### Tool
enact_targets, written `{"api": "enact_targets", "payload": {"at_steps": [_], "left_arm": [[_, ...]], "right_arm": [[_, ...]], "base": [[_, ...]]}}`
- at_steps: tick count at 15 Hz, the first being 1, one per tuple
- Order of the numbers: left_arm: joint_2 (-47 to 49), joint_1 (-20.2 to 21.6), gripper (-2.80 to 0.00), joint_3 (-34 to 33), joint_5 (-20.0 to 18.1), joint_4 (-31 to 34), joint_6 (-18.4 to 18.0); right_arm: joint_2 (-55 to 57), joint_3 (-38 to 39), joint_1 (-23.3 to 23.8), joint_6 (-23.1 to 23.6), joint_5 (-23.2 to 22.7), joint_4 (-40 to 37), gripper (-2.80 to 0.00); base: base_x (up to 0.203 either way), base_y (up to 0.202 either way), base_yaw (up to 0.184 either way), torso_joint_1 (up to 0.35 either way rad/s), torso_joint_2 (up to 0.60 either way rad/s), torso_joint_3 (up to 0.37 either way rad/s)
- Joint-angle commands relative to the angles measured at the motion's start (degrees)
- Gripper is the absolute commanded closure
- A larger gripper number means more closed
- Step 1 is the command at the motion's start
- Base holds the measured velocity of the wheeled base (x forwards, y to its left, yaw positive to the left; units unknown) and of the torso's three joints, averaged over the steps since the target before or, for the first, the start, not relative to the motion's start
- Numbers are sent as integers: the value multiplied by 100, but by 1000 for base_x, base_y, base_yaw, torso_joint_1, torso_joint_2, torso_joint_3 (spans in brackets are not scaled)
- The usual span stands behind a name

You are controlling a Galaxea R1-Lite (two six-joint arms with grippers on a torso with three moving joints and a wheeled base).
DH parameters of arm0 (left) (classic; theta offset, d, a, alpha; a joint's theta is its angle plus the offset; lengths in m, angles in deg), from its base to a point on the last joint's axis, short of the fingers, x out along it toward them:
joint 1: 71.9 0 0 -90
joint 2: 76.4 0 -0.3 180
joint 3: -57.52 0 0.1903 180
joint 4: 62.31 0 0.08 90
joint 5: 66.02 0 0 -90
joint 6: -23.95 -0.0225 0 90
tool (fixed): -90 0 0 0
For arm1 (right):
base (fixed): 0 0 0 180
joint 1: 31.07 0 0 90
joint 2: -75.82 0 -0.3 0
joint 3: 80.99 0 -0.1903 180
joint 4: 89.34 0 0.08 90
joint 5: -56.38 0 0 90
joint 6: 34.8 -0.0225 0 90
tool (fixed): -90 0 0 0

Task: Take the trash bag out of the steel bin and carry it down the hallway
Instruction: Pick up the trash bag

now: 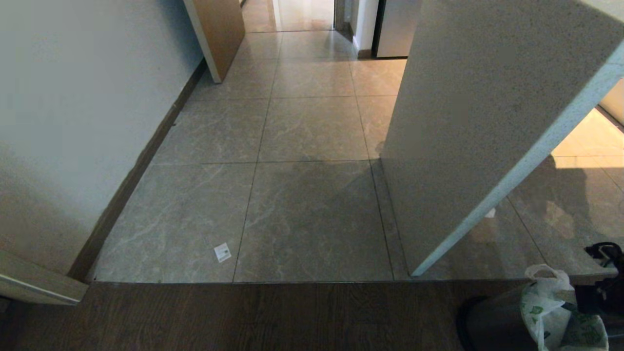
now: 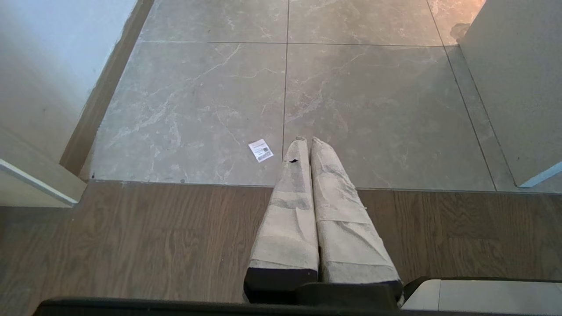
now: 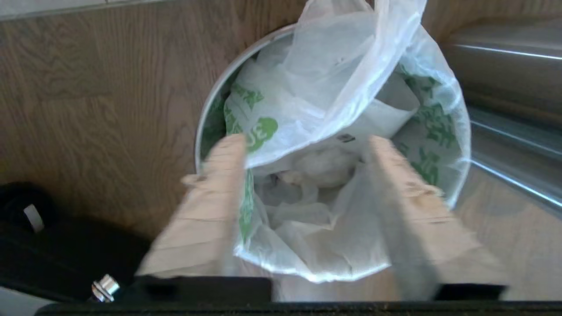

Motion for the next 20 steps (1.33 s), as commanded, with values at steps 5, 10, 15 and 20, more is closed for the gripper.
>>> {"api": "enact_targets", "payload": {"at_steps": [5, 10, 15, 20], "left_arm": [[-2, 1, 0, -2, 0, 2, 1], [-2, 1, 0, -2, 0, 3, 1], [-2, 1, 0, -2, 0, 3, 1], [-2, 1, 0, -2, 0, -2, 1]], "right_arm": [[576, 26, -106, -689, 4, 761, -280], [757, -7, -113, -689, 40, 977, -280], [975, -52, -113, -663, 520, 1113, -280], [1348, -169, -187, -584, 825, 1474, -280]], "base": [[0, 0, 0, 0, 0, 0], [0, 0, 0, 0, 0, 0], [0, 0, 0, 0, 0, 0], [0, 0, 0, 0, 0, 0]]}}
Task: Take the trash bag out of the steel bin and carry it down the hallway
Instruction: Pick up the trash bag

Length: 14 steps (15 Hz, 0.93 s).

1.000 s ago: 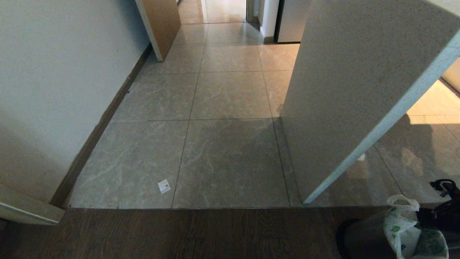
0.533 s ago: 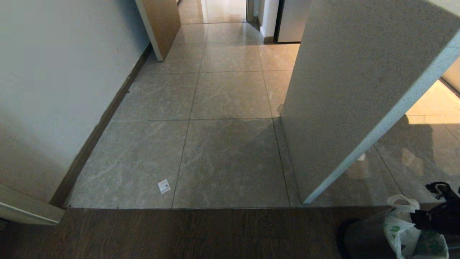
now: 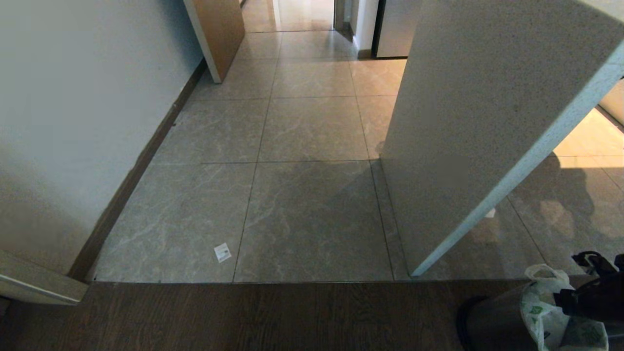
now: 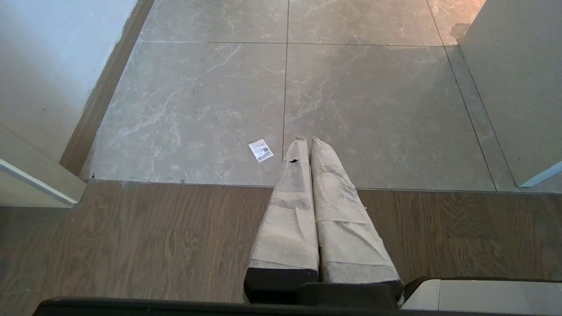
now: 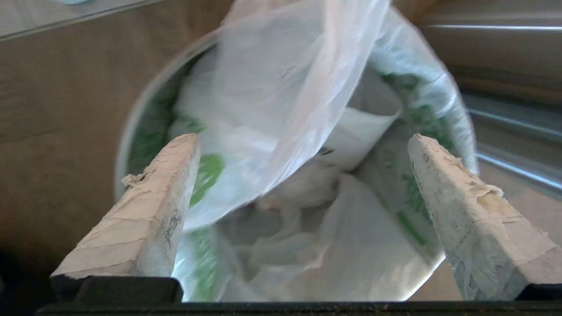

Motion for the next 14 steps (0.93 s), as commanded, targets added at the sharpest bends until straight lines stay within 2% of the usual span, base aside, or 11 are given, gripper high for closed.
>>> {"api": "enact_targets", "payload": {"at_steps": [1, 7, 8, 9, 11, 14], "left_arm": [[-2, 1, 0, -5, 0, -6, 0], [-2, 1, 0, 4, 0, 3, 0], [-2, 1, 0, 3, 0, 3, 0], [-2, 1, 0, -3, 0, 1, 0], [-2, 1, 0, 4, 0, -5, 0], [-2, 1, 0, 0, 0, 3, 0]], "right_arm": [[214, -82, -59, 12, 14, 93, -280], [550, -236, -228, 3, 44, 448, -280], [592, -253, -270, -12, 44, 508, -234], [623, -266, -310, -16, 44, 578, 0], [695, -290, -382, -6, 56, 656, 0], [735, -291, -483, -38, 403, 697, 0]], "base": [[0, 0, 0, 0, 0, 0], [0, 0, 0, 0, 0, 0], [0, 0, 0, 0, 0, 0], [0, 0, 0, 0, 0, 0], [0, 0, 0, 0, 0, 0], [0, 0, 0, 0, 0, 0]]}}
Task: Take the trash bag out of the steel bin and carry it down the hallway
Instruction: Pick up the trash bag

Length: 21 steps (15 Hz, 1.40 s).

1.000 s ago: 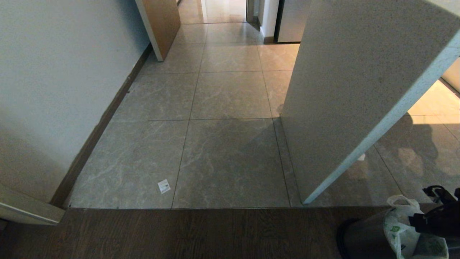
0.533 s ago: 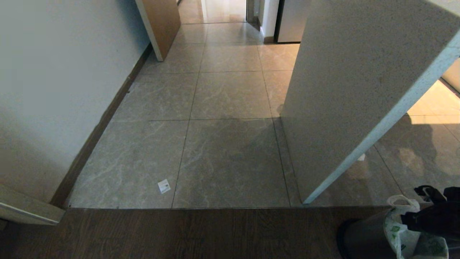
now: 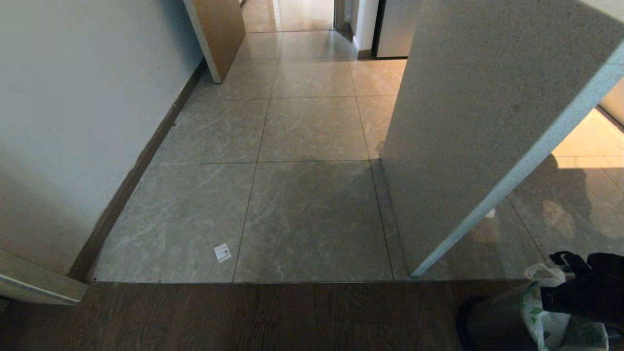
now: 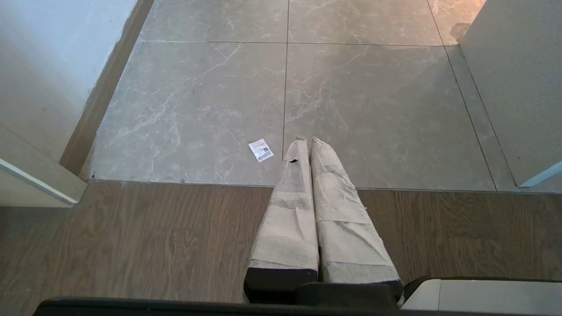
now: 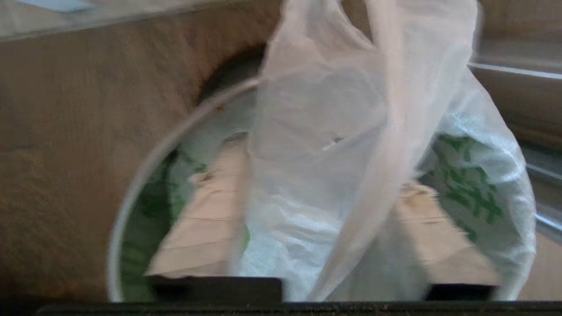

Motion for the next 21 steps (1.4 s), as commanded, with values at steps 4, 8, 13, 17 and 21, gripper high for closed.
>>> {"api": "enact_targets", "payload": {"at_steps": [4, 8, 13, 17, 21], "left_arm": [[-2, 1, 0, -2, -2, -2, 2], [-2, 1, 0, 6, -2, -8, 2], [-2, 1, 0, 3, -2, 1, 2], [-2, 1, 0, -1, -2, 0, 2], [-2, 1, 0, -2, -2, -6, 2]], "right_arm": [[-285, 18, -26, -66, 28, -15, 0], [-1502, 186, -45, -101, -227, -608, 0], [-4194, 265, 26, 173, -1104, -2528, 0], [-5772, 111, 336, 753, -1332, -3948, 0], [-7141, -23, 433, 1110, -1363, -5056, 0]], "base": [[0, 0, 0, 0, 0, 0], [0, 0, 0, 0, 0, 0], [0, 0, 0, 0, 0, 0], [0, 0, 0, 0, 0, 0], [0, 0, 0, 0, 0, 0]]}}
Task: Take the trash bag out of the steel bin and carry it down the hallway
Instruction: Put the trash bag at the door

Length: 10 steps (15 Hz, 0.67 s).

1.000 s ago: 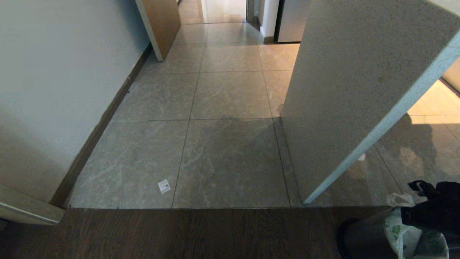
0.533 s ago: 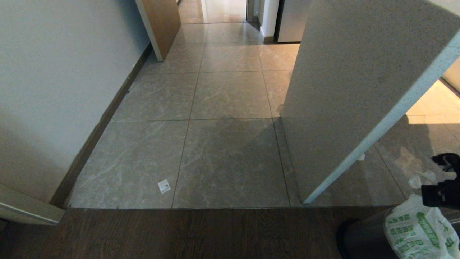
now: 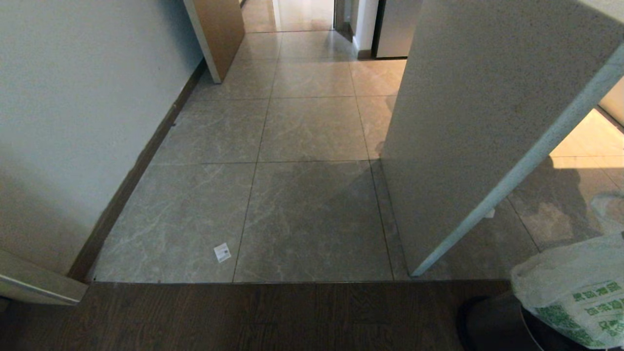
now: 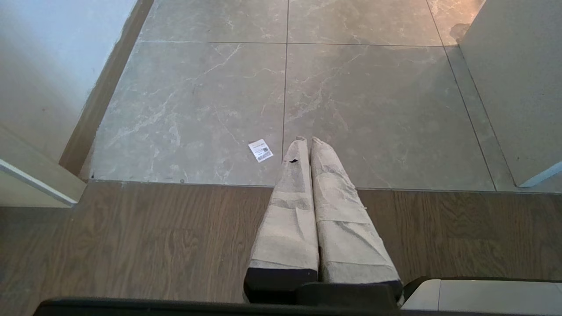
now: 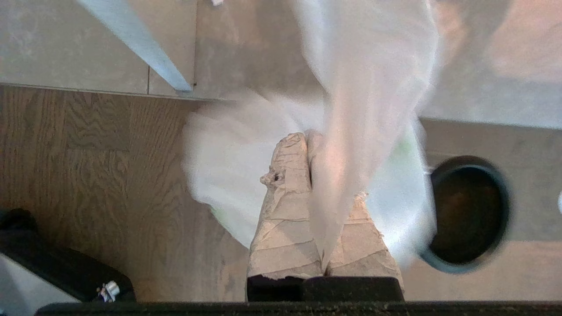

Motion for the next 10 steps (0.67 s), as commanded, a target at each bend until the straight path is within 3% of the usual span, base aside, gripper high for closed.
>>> {"api": "enact_targets", "payload": {"at_steps": [1, 5, 7, 10], "left_arm": [[-2, 1, 0, -3, -1, -1, 4], [-2, 1, 0, -5, -1, -1, 4], [-2, 1, 0, 3, -1, 3, 4], [-2, 1, 0, 2, -1, 1, 4]], "right_arm": [[-999, -30, 15, 47, -16, -360, 0], [-2276, 90, -369, 225, -16, -1330, 0], [-2764, 683, -981, 30, 7, -1445, 0], [-3707, 2165, -2067, -542, 204, -1429, 0]], "base": [[0, 0, 0, 0, 0, 0], [0, 0, 0, 0, 0, 0], [0, 0, 0, 0, 0, 0], [0, 0, 0, 0, 0, 0]]}}
